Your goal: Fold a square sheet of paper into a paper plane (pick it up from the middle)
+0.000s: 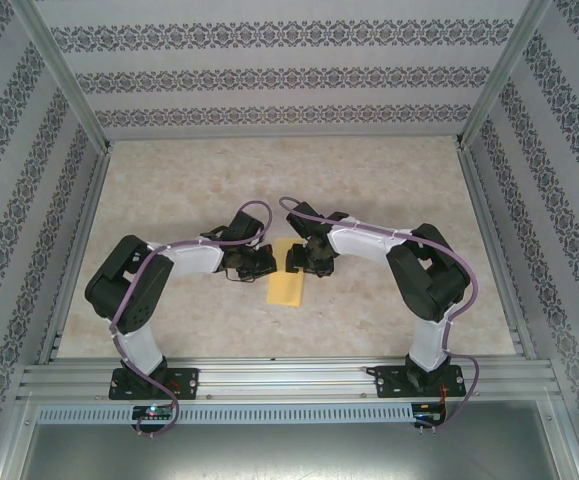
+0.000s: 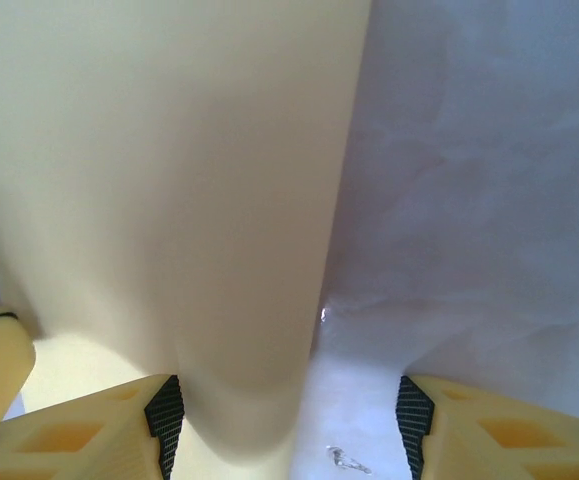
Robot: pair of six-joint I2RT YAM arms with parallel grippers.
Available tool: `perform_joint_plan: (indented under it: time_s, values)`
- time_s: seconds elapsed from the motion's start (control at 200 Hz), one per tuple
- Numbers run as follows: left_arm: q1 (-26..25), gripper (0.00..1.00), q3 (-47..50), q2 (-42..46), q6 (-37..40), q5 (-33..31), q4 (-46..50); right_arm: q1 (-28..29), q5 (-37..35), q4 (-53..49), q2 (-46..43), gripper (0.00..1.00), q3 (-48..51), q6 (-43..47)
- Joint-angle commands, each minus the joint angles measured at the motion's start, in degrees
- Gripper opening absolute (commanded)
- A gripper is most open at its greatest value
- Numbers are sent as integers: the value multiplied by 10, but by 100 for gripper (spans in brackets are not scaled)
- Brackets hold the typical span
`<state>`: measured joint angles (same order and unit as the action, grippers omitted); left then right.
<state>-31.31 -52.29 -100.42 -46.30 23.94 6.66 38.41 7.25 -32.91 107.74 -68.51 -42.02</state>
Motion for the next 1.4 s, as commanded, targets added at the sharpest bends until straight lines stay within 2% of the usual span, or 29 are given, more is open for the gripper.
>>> perform_joint_plan:
  time_s: [0.0,0.08,0.12,0.185,0.295,0.53,0.754,1.399]
  values:
    - [-8,13,-2,80,7,-42,46,2,-17,-18,15,62,-1,0]
    - [-9,15,2,136,5,-105,84,2,-16,-19,17,62,-2,0]
    - [-9,20,7,160,-1,-140,106,1,-16,-19,16,62,-2,1]
    - [-5,20,18,194,-11,-192,130,2,-15,-20,18,62,-2,1]
    - [5,19,44,233,-25,-224,140,1,-16,-22,20,62,-4,2]
    - [10,18,60,242,-19,-199,125,2,-17,-26,23,63,-4,4]
    - [10,18,61,236,-21,-199,120,4,-16,-30,23,68,-8,17]
    - [9,17,51,209,-11,-167,110,0,-22,-55,45,67,-21,36]
